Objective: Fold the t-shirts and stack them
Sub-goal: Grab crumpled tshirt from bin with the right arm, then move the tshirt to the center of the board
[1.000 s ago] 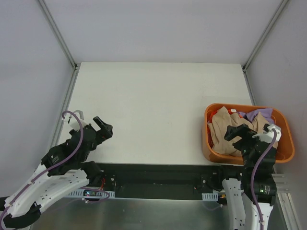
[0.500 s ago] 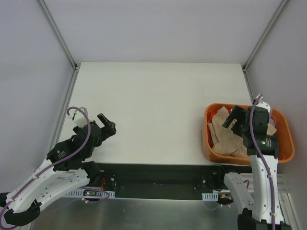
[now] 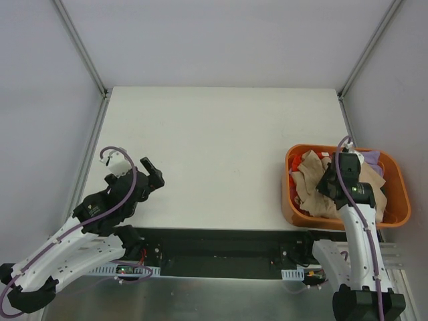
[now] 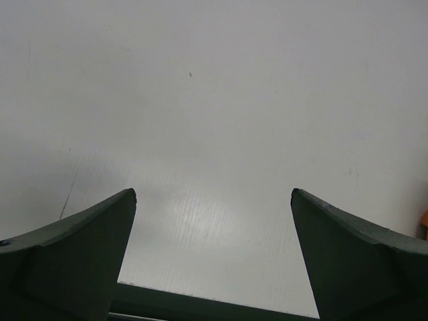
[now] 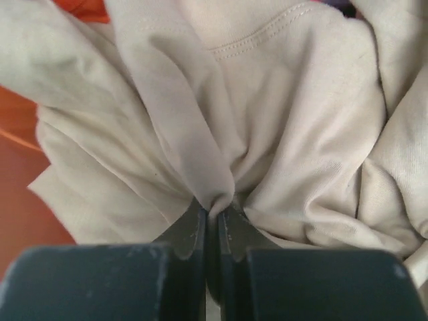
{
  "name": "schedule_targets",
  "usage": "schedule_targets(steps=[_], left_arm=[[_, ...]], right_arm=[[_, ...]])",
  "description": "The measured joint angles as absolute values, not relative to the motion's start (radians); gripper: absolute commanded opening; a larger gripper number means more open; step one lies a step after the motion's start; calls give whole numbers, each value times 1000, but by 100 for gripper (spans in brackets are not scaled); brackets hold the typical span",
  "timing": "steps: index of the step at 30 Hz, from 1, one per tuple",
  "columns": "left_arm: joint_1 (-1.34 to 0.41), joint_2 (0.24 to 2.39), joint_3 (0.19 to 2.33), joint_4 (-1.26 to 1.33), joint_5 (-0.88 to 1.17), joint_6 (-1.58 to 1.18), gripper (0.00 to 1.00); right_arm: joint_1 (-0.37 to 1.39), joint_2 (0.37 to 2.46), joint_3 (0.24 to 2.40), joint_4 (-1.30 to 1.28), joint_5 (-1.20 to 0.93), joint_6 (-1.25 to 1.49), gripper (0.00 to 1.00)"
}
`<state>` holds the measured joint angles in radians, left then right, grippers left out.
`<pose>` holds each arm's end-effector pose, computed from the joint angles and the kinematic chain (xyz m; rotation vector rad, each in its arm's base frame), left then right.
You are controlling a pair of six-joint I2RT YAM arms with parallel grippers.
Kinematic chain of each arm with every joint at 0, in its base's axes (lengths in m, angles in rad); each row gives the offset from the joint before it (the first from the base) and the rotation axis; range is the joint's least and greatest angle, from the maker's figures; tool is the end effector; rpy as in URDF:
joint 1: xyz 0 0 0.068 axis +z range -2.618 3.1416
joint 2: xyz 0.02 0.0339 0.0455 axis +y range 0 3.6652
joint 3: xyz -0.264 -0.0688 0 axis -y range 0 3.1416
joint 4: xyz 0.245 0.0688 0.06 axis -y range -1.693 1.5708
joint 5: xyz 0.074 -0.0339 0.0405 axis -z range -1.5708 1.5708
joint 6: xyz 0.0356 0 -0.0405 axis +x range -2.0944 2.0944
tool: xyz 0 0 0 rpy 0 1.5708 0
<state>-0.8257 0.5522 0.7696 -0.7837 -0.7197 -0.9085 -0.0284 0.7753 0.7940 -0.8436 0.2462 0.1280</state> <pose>0.0895 -0.0624 0.3094 -0.4860 1.9426 -0.3438 0.1486 -0.0129 0.2831 0.3001 2.3585 -0.2472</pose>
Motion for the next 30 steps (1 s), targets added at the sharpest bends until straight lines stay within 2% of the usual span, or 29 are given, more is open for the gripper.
schedule_targets(steps=[4,8,13,16,21,25,26,28,30], left_arm=[[-826,556,766,-782,-720,-908,99],[-826,555,748,-782,-725,-908,99],[-826,556,731,-782,-735,-908,99],[-826,557,731,-770,-735,-904,99],[-826,563,730,-755,-734,-901,99],[-826,564,722,-748,-729,-901,99],[-826,564,721,-746,-722,-901,99],[-826,561,720,-744,-708,-902,99],[-826,548,711,-739,-690,-907,99]], right_arm=[[-28,764,888,-877,203,110,1],[-28,795,1197,-905,93,90,1],[19,941,1681,-826,-94,116,1],[98,1055,1915,-741,-210,142,1],[333,1323,2275,-654,-331,147,1],[473,1507,2386,-599,-368,146,1],[506,1549,2376,-585,-375,145,4],[546,1594,2322,-570,-382,138,22],[575,1589,2156,-544,-371,126,37]])
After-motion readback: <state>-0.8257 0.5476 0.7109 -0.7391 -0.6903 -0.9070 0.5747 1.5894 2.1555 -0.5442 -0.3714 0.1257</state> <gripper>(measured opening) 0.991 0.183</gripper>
